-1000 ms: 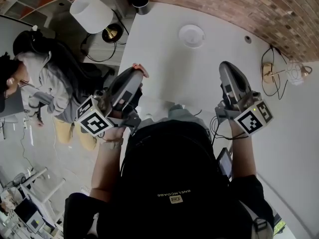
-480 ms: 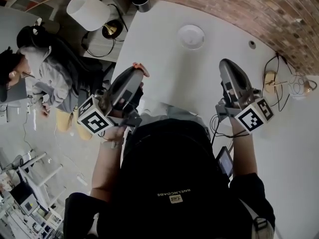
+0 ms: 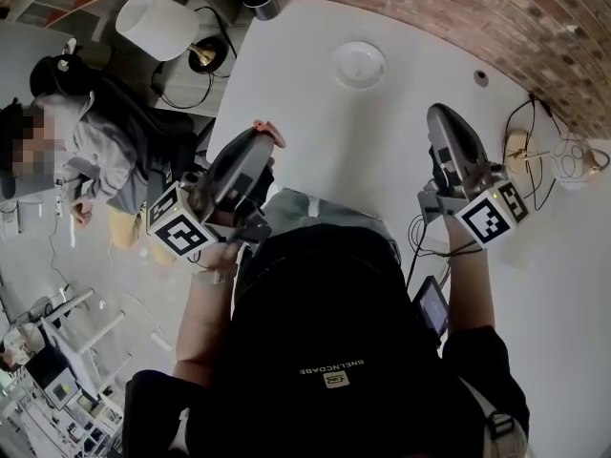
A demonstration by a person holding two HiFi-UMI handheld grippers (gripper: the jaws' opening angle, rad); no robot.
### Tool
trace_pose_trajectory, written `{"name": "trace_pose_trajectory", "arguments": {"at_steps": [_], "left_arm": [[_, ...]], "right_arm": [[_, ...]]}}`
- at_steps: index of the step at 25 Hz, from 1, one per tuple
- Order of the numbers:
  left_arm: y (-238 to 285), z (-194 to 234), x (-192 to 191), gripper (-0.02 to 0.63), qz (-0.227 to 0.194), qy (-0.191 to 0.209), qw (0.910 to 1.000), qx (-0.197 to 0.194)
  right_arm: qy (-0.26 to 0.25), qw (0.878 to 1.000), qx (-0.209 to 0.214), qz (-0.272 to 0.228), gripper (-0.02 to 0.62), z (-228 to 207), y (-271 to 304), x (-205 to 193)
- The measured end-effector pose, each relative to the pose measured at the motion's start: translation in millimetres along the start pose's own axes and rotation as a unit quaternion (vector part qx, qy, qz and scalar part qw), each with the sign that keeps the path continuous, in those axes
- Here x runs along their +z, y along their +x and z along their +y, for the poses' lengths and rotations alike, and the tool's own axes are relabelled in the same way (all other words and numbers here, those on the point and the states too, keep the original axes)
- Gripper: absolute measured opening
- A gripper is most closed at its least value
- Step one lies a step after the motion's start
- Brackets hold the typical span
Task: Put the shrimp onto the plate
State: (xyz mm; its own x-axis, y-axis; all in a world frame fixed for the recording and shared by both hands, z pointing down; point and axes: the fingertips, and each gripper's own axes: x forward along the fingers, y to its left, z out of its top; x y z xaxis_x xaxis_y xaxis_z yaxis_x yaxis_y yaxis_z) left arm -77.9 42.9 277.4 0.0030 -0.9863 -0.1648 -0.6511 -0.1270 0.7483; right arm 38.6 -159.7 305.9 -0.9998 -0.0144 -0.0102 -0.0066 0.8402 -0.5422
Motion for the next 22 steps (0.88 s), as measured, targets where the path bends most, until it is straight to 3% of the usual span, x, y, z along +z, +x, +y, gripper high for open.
{"name": "trace_pose_trajectory", "arguments": {"at_steps": [22], "left_arm": [[36.8,39.4,15.1,0.060,0.093,-0.023,0.9941,-0.051]], "right_arm": [[-0.012,0.996,-0.081,-0.022,0.014,-5.0,11.5,7.0]]}}
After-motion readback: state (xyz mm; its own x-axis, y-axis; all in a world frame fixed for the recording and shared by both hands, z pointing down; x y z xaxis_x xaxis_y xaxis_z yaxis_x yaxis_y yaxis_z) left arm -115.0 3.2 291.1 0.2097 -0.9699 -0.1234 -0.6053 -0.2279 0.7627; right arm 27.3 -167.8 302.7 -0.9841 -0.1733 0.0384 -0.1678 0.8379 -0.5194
